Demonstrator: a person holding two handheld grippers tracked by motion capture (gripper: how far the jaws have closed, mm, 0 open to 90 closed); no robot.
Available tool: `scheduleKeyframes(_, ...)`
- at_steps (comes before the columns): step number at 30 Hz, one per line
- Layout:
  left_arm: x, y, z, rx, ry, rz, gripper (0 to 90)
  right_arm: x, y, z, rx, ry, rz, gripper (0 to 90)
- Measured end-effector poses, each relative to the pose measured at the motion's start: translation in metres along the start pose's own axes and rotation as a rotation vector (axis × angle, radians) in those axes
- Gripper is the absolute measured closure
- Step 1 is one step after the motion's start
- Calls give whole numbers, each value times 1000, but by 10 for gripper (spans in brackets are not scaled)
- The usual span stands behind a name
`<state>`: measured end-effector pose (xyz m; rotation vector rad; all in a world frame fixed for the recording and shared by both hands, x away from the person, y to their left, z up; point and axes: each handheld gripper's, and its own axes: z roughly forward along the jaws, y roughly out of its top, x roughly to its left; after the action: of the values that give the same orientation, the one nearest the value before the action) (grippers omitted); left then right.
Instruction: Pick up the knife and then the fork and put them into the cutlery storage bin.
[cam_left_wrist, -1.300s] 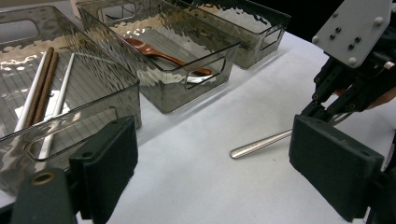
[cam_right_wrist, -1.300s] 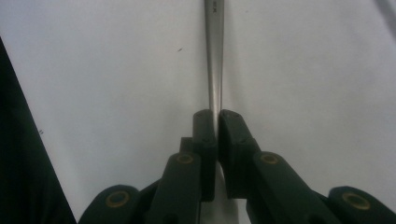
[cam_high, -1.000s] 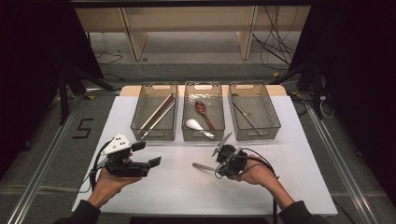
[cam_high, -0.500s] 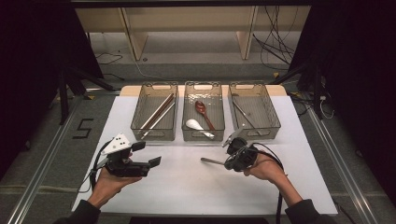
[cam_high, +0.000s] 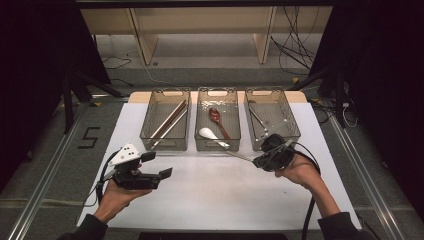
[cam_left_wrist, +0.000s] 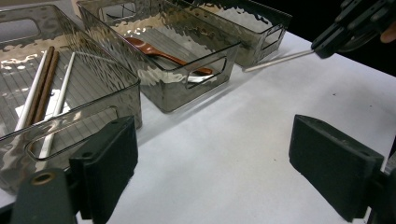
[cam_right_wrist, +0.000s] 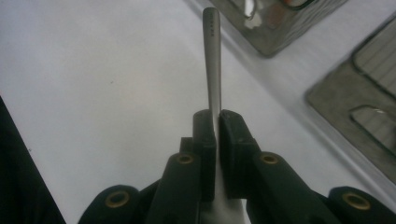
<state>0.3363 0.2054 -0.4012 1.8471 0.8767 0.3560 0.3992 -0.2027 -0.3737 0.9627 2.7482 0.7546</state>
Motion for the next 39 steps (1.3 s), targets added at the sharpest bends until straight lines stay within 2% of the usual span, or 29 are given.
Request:
scheduleKeyframes(7,0,0,1,5,2,2,150,-17,0,-28,-69,-75,38,862)
scheduleKeyframes(8,0,-1,1,3,2,1,149,-22,1,-31,-73,-89,38,861)
scheduleKeyframes(13,0,0,2,6,-1,4,149,-46,10,-40,-86,-155,97,861)
scheduleKeyframes(18,1,0,1,3,1,-2,149,-75,19,-37,-71,-209,167,861)
scheduleKeyframes(22,1,0,1,1,1,-2,149,-91,22,-31,-59,-225,206,861)
scheduleKeyframes(32,1,0,1,2,0,-2,149,-114,37,-24,-47,-253,254,860)
scheduleKeyframes(39,1,-1,0,0,-1,-3,149,-128,46,-12,-35,-260,293,860)
